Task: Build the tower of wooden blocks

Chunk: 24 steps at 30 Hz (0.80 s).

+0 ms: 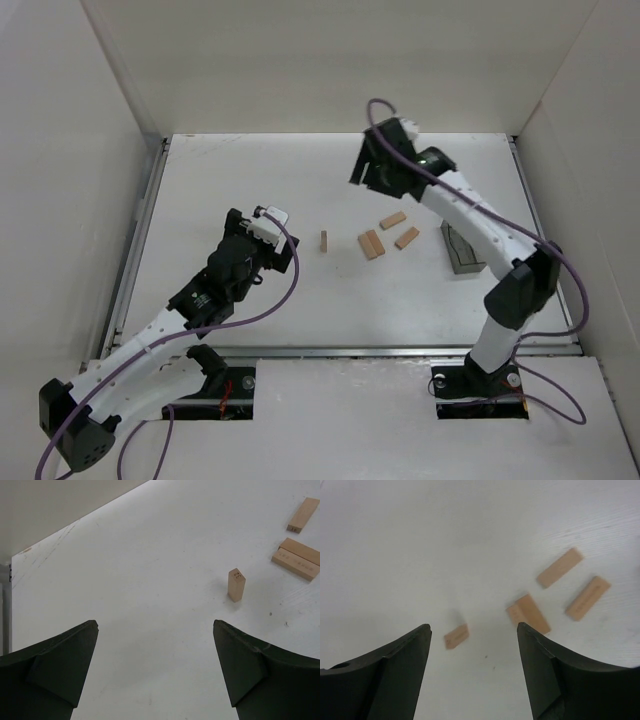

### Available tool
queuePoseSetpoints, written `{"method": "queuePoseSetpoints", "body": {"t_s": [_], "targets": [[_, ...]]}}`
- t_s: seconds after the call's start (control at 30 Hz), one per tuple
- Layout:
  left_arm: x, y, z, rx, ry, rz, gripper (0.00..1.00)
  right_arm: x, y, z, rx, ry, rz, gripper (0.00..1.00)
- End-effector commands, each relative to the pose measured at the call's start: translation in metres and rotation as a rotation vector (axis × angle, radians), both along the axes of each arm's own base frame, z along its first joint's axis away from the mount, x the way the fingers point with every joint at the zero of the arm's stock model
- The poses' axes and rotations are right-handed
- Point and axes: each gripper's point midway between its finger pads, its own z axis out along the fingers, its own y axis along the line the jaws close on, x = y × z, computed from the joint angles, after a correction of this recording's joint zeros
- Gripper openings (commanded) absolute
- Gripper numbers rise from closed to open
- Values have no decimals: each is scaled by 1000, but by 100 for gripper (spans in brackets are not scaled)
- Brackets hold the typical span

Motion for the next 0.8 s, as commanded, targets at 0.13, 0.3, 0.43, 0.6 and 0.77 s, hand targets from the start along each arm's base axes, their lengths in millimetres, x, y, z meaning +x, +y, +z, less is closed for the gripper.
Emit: {"method": "queuePoseSetpoints", "body": {"t_s": [0.13, 0.3, 0.43, 0.6, 0.77], "targets": [[2, -4, 21, -49, -60, -28, 99, 22, -95, -84, 81, 244, -324, 75], [-1, -14, 20, -41, -48, -85, 99, 31, -103, -125, 4, 376, -455, 72], [-3, -17, 19, -29, -36, -114, 99, 22, -112, -130, -13, 356, -469, 72], [-3, -15, 10, -21, -19, -118, 99, 1, -137, -156, -80, 393, -511, 69], [-2, -16, 12, -27, -26, -118, 99, -4, -146, -177, -97, 431, -520, 65]]}}
